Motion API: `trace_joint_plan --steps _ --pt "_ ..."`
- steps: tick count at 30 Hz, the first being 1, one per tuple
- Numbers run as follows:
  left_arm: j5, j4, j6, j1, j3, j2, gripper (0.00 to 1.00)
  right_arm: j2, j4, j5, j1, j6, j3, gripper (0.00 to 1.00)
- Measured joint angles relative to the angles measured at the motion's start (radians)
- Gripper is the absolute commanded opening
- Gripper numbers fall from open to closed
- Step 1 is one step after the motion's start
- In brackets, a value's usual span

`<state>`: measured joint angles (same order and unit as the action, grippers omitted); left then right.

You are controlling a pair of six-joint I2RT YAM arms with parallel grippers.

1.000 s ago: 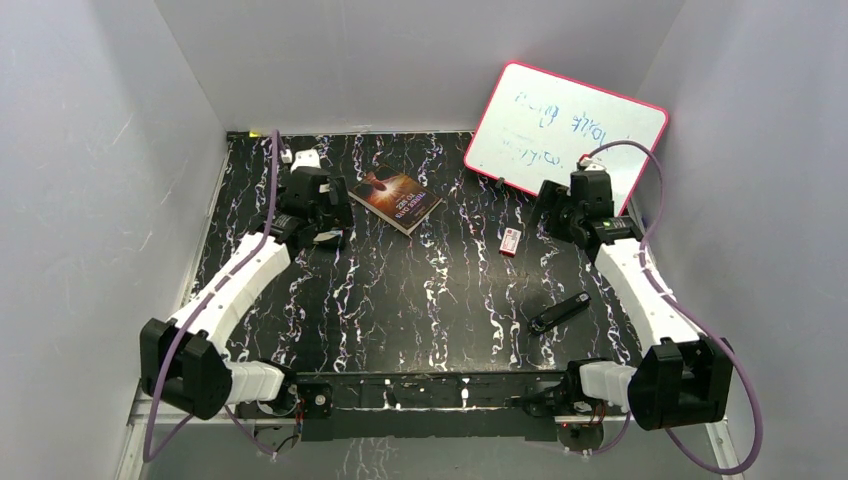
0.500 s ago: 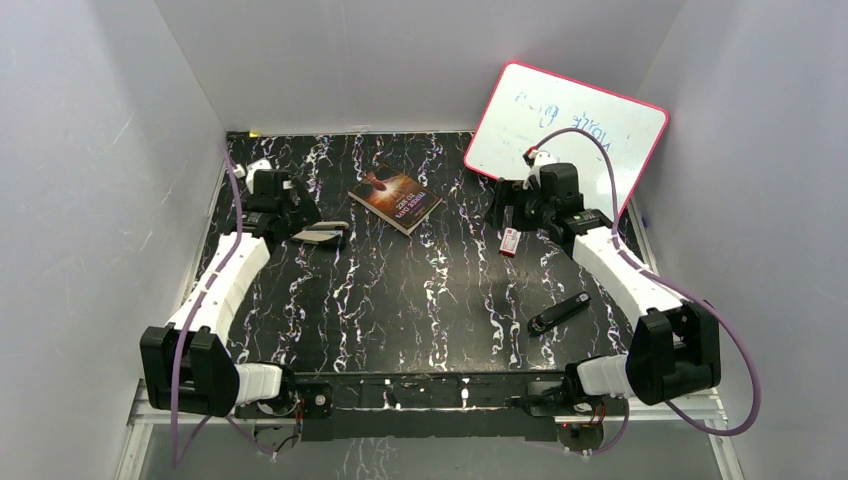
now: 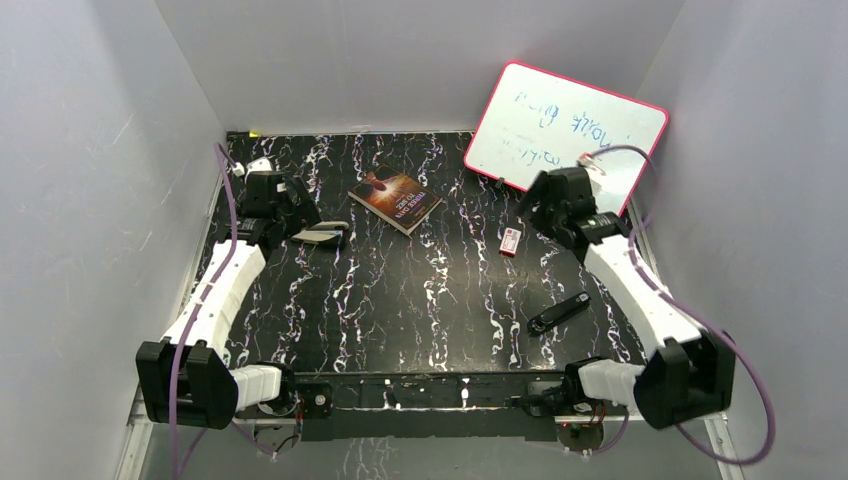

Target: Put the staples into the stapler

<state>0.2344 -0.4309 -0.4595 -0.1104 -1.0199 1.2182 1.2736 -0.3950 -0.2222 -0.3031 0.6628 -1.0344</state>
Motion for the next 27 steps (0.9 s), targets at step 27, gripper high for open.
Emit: trace_joint_plan --steps 27 --pt "-0.058 0.035 0.010 0.000 0.022 0.028 0.97 -0.279 -0.513 -0.215 0.001 0.549 0.374 0.80"
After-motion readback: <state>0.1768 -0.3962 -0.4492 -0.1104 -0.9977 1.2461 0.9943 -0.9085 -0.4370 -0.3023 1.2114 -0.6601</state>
